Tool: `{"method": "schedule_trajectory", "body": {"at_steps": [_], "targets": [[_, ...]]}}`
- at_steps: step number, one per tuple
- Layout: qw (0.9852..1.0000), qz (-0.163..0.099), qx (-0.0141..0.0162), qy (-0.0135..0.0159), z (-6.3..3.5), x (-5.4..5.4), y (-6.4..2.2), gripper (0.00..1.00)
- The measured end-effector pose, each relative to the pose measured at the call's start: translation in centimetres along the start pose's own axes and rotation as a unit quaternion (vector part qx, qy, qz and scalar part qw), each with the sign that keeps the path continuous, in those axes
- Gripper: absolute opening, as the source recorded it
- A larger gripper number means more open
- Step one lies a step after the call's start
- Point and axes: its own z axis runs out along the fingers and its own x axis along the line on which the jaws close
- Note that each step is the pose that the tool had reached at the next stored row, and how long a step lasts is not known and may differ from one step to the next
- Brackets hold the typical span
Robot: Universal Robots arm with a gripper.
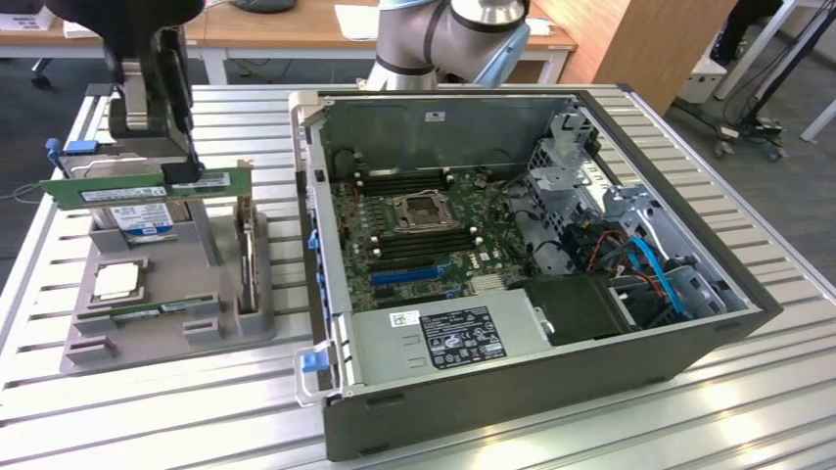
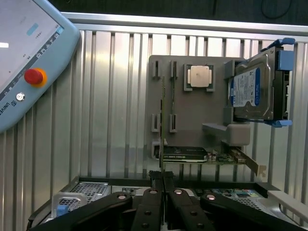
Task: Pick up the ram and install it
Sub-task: 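Pick up the ram and move it above insertion slot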
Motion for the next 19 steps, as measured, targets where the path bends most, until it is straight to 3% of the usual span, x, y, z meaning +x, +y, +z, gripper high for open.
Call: {"method": "schedule_trajectory", "body": {"at_steps": [19], "targets": [[1.0,0.0,-0.0015,0.0,-0.16,0.1,-3.2,0.11]]}}
